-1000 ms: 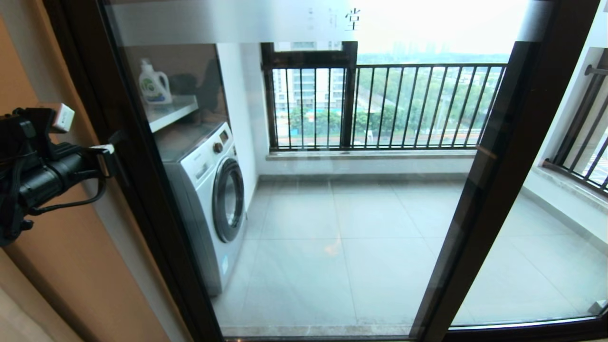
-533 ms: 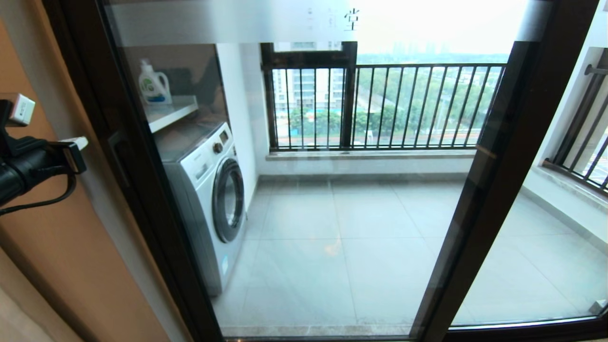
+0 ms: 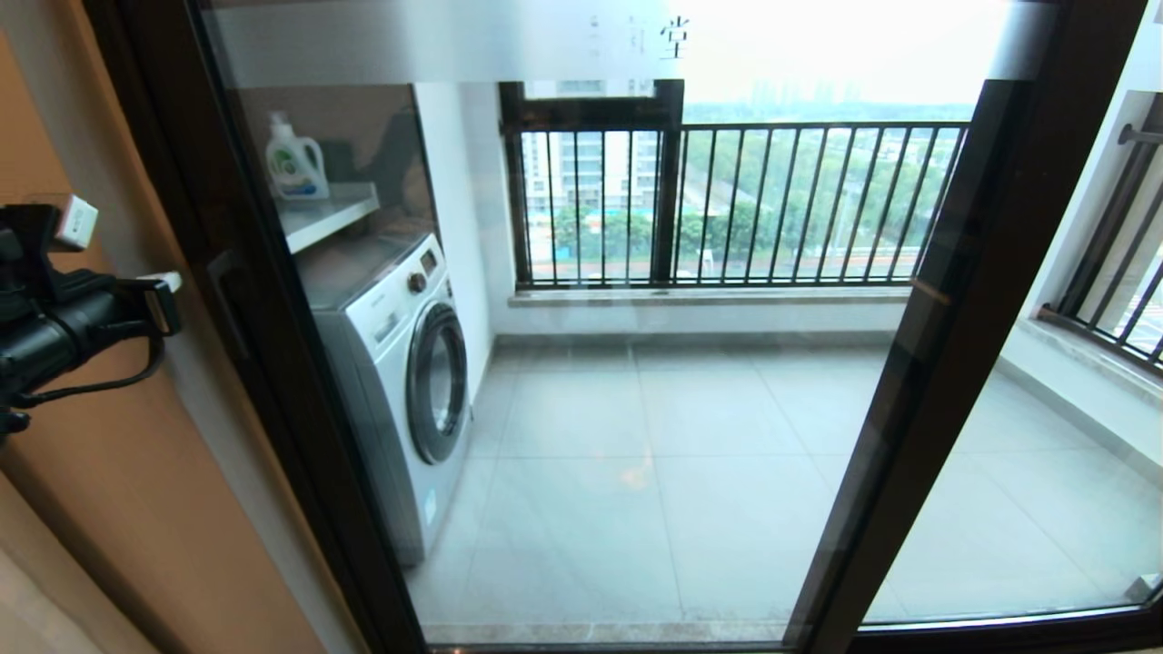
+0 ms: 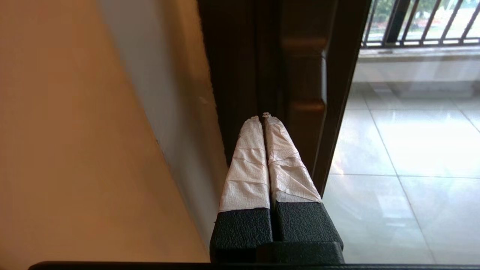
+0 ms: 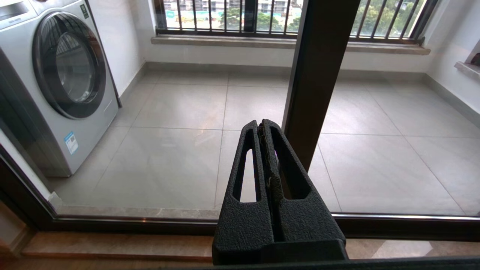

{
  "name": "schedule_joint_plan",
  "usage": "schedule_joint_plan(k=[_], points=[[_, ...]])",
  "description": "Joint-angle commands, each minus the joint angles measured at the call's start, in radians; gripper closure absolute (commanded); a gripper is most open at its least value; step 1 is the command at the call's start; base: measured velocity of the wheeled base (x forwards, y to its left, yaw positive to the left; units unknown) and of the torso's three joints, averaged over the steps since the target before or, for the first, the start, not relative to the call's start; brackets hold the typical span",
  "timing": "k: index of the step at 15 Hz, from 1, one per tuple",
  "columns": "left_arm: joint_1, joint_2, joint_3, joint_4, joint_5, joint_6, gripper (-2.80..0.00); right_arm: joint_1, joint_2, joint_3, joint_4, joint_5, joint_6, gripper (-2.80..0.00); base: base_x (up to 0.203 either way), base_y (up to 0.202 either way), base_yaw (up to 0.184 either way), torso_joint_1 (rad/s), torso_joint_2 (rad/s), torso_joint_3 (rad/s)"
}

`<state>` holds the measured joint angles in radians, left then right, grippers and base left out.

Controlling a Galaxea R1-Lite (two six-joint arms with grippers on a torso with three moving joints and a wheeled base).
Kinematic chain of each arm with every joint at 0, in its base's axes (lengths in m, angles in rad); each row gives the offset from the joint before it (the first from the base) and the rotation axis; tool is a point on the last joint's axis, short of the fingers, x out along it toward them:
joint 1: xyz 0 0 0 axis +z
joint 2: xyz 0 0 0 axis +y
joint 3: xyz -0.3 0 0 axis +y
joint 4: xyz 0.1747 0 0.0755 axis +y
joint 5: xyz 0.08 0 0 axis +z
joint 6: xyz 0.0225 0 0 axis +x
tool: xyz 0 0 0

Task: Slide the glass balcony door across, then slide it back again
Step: Open the slid door

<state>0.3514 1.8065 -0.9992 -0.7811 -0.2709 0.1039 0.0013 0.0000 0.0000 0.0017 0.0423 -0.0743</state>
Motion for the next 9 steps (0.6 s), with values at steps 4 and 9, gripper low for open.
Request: schedule_joint_plan(k=[4,9], points=[[-0.009,0.086,-0.071,0.003,0.024,0.031,0.00,0.000,-0.002,0.003,0.000,0.001,-0.001,0.00,0.000,0.000,0.000,0.000,0.00,0.000],[-0.015,0.085,-0.070,-0.002,0.024,0.028,0.00,0.000,-0.002,0.003,0.000,0.001,-0.001,0.00,0.000,0.000,0.000,0.000,0.00,0.000]])
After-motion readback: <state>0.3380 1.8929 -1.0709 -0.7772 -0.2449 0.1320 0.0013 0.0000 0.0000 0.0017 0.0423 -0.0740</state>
